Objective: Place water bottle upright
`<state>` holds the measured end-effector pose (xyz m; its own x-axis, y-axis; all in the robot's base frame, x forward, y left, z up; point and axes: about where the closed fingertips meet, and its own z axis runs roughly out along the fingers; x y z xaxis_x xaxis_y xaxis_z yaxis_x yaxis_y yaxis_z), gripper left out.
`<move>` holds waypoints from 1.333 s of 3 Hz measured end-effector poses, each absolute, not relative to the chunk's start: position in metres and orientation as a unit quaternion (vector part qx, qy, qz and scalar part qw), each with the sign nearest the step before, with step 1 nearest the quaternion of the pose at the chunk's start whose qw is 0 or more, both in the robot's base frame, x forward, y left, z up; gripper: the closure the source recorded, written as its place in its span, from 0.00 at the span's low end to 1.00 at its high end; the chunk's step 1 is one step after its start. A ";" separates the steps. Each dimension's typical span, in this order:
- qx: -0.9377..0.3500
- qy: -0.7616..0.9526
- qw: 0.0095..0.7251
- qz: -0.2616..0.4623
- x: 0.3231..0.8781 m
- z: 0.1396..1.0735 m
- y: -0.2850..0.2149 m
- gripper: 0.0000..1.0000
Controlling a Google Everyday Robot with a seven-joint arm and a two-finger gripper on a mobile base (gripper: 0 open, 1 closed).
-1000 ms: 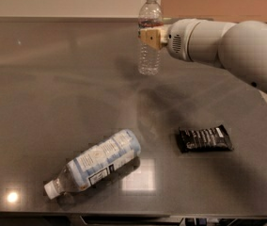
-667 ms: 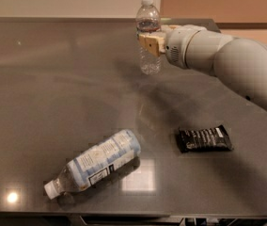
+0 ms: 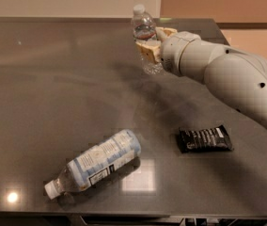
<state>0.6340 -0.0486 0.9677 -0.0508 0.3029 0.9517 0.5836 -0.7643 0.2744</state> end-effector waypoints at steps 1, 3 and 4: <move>-0.709 -0.290 0.114 -0.633 0.635 0.966 -0.057 1.00; -0.749 -0.213 0.153 -0.608 0.630 0.965 -0.067 1.00; -0.757 -0.195 0.167 -0.601 0.632 0.957 -0.069 1.00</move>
Offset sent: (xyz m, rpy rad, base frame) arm -0.0052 -0.0199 -0.0021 0.1916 0.2309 -0.1754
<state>0.6321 -0.0690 0.9574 0.2030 0.0945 0.9746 0.4951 -0.8687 -0.0189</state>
